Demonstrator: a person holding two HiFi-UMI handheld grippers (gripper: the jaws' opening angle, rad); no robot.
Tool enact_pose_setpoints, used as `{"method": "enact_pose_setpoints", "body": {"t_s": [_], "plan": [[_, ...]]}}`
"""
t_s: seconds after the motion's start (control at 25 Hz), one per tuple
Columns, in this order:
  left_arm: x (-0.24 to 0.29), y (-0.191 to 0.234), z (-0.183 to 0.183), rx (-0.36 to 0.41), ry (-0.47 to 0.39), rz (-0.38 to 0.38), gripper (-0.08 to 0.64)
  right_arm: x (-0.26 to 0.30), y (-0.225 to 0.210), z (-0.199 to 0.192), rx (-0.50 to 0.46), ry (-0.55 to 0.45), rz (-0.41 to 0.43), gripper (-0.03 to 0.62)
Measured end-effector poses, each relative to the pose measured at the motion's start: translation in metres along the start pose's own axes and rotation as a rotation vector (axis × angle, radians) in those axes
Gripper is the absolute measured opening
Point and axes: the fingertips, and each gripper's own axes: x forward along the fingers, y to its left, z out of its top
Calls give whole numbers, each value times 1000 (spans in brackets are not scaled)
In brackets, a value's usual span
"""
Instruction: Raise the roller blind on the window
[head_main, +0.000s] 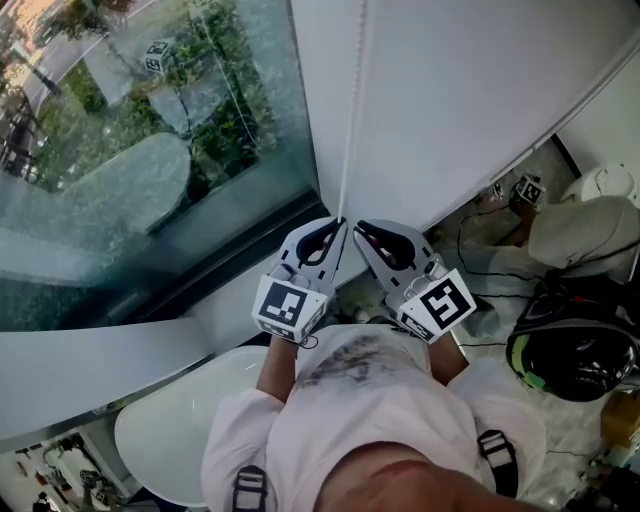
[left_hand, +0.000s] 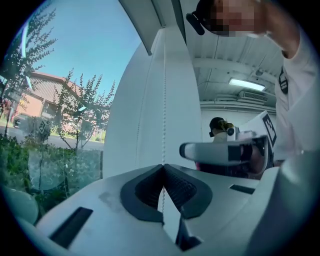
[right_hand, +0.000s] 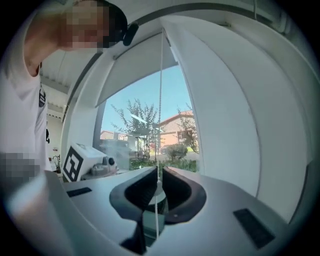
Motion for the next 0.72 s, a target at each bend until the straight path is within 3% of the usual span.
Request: {"method": "enact_pose_setpoints", "body": {"t_s": [0.12, 0.24, 0.48, 0.6, 0.72], "plan": [[0, -4, 1, 2, -1, -1, 8, 0, 3, 34, -36, -48, 10, 74], [0, -5, 1, 9, -1, -4, 6, 4, 4, 58, -53, -81, 22, 123], [3, -7, 3, 8, -5, -9, 6, 17, 1, 100, -98, -146, 39, 126], [4, -7, 1, 5, -5, -14, 6, 25, 1, 110, -106, -164, 58, 119], [2, -8, 1, 1, -12, -15, 6, 26, 1, 110, -99, -179, 65, 64]]}}
